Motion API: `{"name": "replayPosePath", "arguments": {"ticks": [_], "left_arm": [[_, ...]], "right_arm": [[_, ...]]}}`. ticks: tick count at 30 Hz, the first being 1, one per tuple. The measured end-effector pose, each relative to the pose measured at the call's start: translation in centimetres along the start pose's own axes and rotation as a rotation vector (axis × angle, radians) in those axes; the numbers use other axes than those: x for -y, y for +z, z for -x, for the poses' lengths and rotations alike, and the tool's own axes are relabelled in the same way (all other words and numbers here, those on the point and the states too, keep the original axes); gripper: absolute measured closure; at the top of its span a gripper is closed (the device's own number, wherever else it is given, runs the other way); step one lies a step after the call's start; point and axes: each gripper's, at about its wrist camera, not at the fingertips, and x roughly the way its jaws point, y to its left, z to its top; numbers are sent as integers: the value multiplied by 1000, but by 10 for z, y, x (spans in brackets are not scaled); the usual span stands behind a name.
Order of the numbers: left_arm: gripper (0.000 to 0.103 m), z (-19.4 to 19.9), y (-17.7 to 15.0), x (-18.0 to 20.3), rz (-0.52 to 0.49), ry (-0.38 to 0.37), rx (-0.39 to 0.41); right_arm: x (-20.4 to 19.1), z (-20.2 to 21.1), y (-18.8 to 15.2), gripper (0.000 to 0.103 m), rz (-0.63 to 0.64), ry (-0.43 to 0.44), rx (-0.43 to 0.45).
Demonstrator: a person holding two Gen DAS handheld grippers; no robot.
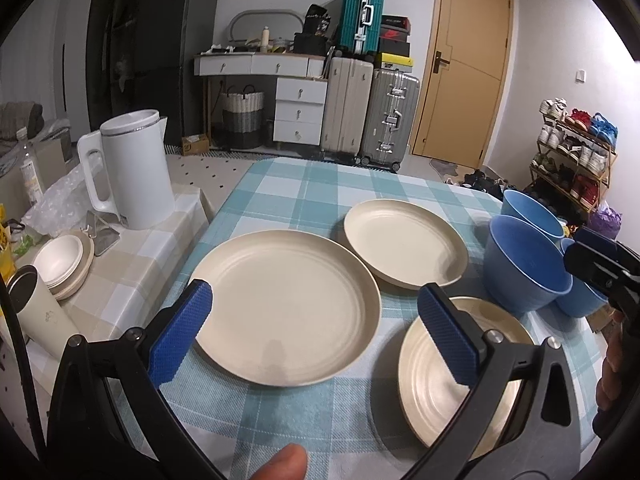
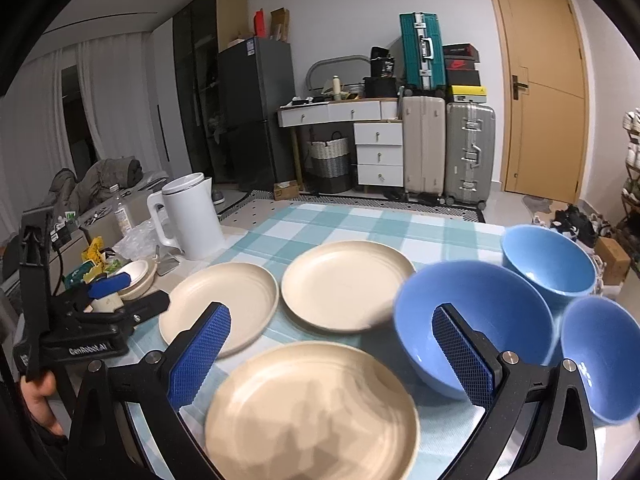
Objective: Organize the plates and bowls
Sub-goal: 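Move the left tool toward a large cream plate's rim while the right tool approaches its opposite rim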
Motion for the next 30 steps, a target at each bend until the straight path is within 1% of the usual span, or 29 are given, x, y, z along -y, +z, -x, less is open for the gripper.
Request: {"name": "replayPosePath", "arguments": {"ticks": [3, 6, 8, 11, 12, 15, 17, 21, 25, 30], "left_arm": [[0, -10, 7, -6, 15, 13, -16], [0, -21, 10, -13, 13, 31, -44], [0, -29, 12, -19, 16, 35, -64], [0, -35, 12, -27, 43, 34, -74], [0, -38, 11, -30, 49, 35, -77], [0, -39, 10, -32, 58, 28, -80], [0, -40, 10, -32, 55, 23, -83], [0, -37, 9, -24, 44, 8, -85], [0, -33, 7, -8, 5, 0, -91], [0, -21, 8, 10, -27, -21, -81]], "right_arm": [[-9, -13, 12, 0, 13, 6, -19], [-15, -32, 20, 0, 3, 34, -59], [-17, -43, 24, 0, -4, 31, -85], [-16, -49, 31, 0, -10, 31, -93], [-16, -50, 34, 0, -8, 22, -96], [-14, -47, 42, 0, 21, -44, -100], [-9, -39, 43, 0, 43, -88, -113], [2, -9, 35, 0, 117, -224, -122], [21, 28, 27, 0, 125, -286, -134], [19, 80, 35, 0, 166, -380, -112]]}}
